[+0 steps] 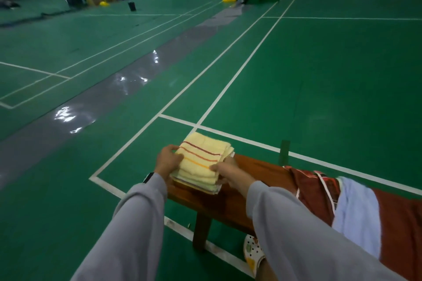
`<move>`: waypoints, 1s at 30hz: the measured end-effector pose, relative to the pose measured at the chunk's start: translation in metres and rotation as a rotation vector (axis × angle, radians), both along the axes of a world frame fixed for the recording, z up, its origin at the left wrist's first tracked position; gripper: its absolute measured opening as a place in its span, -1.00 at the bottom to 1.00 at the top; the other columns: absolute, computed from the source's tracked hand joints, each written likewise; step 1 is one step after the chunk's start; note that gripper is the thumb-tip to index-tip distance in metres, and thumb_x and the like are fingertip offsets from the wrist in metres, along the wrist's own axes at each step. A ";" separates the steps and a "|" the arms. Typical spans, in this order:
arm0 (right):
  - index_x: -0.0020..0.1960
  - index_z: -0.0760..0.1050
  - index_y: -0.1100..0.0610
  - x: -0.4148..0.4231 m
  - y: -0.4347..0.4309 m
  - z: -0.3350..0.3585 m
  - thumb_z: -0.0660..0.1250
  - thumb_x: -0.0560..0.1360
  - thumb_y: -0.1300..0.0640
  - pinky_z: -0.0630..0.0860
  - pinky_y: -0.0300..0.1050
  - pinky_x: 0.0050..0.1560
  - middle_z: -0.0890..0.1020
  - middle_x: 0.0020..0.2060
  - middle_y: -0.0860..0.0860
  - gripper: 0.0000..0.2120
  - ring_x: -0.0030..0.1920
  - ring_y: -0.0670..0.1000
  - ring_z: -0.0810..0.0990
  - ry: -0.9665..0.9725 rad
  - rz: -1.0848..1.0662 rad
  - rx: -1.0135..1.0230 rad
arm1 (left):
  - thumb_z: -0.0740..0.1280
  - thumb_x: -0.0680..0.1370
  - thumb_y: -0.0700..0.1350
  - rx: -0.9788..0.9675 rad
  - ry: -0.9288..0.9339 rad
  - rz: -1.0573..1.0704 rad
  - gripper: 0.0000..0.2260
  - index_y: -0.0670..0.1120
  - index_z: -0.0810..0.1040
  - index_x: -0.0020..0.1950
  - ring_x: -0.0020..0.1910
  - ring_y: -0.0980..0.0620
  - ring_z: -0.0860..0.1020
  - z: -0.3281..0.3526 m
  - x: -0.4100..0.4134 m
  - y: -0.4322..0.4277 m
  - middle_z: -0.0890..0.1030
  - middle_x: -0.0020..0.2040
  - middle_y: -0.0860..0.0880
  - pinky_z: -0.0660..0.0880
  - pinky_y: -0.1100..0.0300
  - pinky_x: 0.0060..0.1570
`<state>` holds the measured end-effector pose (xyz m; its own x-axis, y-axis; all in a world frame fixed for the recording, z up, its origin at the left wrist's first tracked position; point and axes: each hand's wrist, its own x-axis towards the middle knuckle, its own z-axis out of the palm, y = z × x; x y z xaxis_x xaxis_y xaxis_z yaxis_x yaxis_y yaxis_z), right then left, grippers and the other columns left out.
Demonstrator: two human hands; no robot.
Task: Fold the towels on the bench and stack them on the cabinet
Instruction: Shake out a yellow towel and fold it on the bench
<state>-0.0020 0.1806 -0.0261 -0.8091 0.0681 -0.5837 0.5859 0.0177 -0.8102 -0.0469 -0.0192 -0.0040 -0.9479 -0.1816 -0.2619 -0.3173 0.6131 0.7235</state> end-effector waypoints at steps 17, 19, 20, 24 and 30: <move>0.40 0.46 0.14 -0.004 0.007 -0.003 0.50 0.51 -0.10 0.49 -0.02 0.03 0.58 0.33 0.10 -0.43 0.23 0.15 0.58 -0.119 -0.060 0.041 | 0.55 0.46 0.16 0.339 -0.268 -0.057 -0.50 -0.21 0.56 0.15 -0.12 -0.11 0.69 0.002 -0.008 0.005 0.69 0.02 -0.18 0.66 0.09 -0.24; 0.30 0.50 0.17 -0.011 0.003 -0.011 0.54 0.49 -0.03 0.54 -0.03 0.05 0.63 0.23 0.08 -0.51 0.10 0.12 0.59 -0.125 -0.128 -0.033 | 0.55 0.43 0.22 0.299 -0.292 -0.125 -0.48 -0.09 0.55 0.19 -0.01 -0.11 0.68 -0.007 -0.006 0.012 0.69 0.07 -0.12 0.65 -0.05 0.06; 0.26 0.51 0.18 -0.013 0.001 -0.015 0.56 0.48 0.01 0.57 -0.02 0.08 0.64 0.18 0.08 -0.54 0.09 0.11 0.60 -0.122 -0.155 -0.051 | 0.53 0.46 0.20 0.278 -0.273 -0.142 -0.56 -0.03 0.53 0.15 0.00 -0.08 0.66 -0.009 -0.006 0.015 0.67 0.06 -0.08 0.62 -0.06 0.13; 0.30 0.52 0.19 -0.016 -0.001 -0.026 0.63 0.38 0.12 0.64 0.13 0.15 0.67 0.12 0.14 -0.44 0.07 0.18 0.66 -0.141 -0.221 -0.131 | 0.56 0.44 0.15 0.328 -0.360 -0.157 -0.59 -0.04 0.51 0.08 -0.03 -0.10 0.65 0.001 -0.006 0.016 0.65 0.00 -0.08 0.63 -0.02 0.05; 0.28 0.58 0.14 0.003 0.023 -0.020 0.62 0.34 0.00 0.61 0.26 0.19 0.73 0.06 0.19 -0.43 0.09 0.25 0.70 -0.177 -0.085 -0.310 | 0.56 0.42 0.21 0.613 -0.596 -0.133 -0.33 -0.02 0.46 0.43 0.06 -0.30 0.69 0.007 0.007 0.001 0.66 0.22 -0.26 0.66 -0.12 -0.08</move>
<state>0.0007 0.2034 -0.0464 -0.6928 -0.0719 -0.7175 0.7064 -0.2676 -0.6553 -0.0395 -0.0187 0.0027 -0.6246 0.2574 -0.7373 -0.7022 0.2280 0.6744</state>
